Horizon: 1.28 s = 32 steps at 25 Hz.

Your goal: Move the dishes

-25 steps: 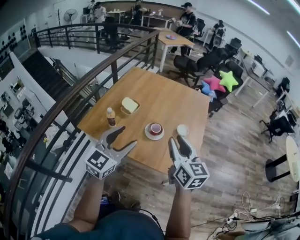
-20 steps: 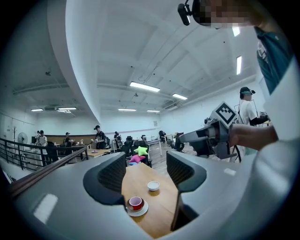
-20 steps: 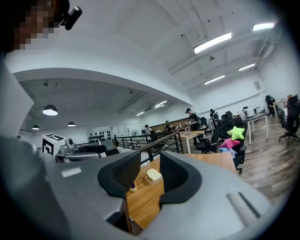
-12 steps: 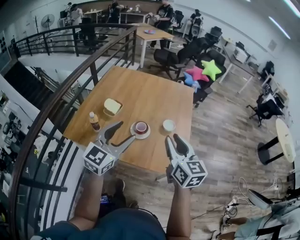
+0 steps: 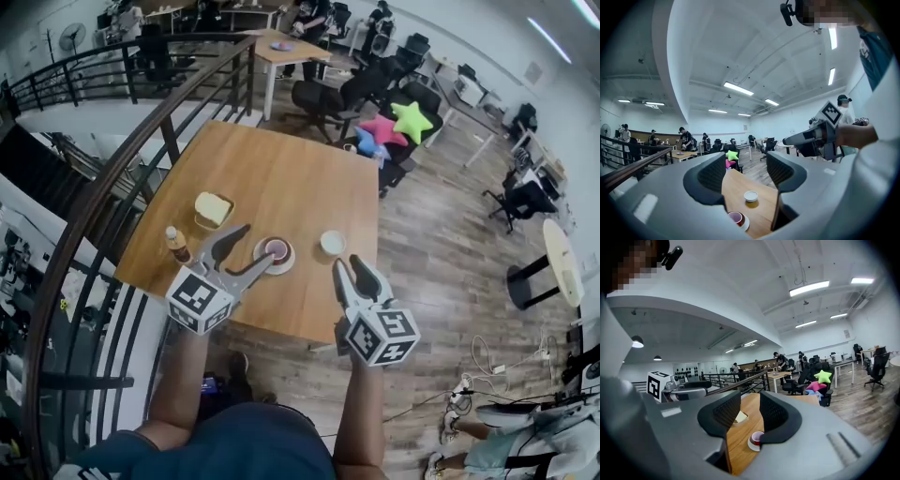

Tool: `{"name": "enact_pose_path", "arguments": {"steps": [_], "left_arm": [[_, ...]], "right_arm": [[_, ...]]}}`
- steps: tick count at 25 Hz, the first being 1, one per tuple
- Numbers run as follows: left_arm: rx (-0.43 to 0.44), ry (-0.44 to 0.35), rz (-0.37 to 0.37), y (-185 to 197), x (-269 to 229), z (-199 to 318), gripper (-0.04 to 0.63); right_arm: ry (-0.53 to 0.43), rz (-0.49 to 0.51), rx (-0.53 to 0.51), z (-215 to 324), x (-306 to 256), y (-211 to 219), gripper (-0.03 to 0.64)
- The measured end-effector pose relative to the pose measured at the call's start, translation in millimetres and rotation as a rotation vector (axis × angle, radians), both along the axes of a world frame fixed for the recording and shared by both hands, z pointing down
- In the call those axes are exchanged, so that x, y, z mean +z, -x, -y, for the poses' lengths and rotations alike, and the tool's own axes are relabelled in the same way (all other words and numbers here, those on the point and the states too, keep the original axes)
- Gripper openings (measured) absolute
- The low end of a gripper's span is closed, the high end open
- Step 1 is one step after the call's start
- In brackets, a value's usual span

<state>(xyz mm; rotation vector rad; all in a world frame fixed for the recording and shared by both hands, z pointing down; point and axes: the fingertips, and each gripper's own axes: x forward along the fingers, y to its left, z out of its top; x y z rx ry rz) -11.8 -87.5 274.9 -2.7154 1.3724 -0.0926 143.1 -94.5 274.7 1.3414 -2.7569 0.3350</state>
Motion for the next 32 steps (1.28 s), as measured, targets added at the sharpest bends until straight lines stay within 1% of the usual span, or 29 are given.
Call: {"name": "enact_pose_path", "arguments": {"steps": [10,22,27,32], "left_arm": [[0.063,0.009,-0.003,15,5,55,0.258],[0.156,0.02,-0.029,29,9,101,0.258],[0.177,0.014,-0.047,38,8,112,0.258],[0.163,0.017,-0.067,55,8,118,0.258]], "right_arm": [[0.013,-0.006,0.063,46,4,14,0.11],[0.032,-0.031,0.143,76,6,31,0.11],[0.036,-0.049,0.149,86,6,47,0.11],[0.045,-0.069,0.128,95,4,62,0.11]]}}
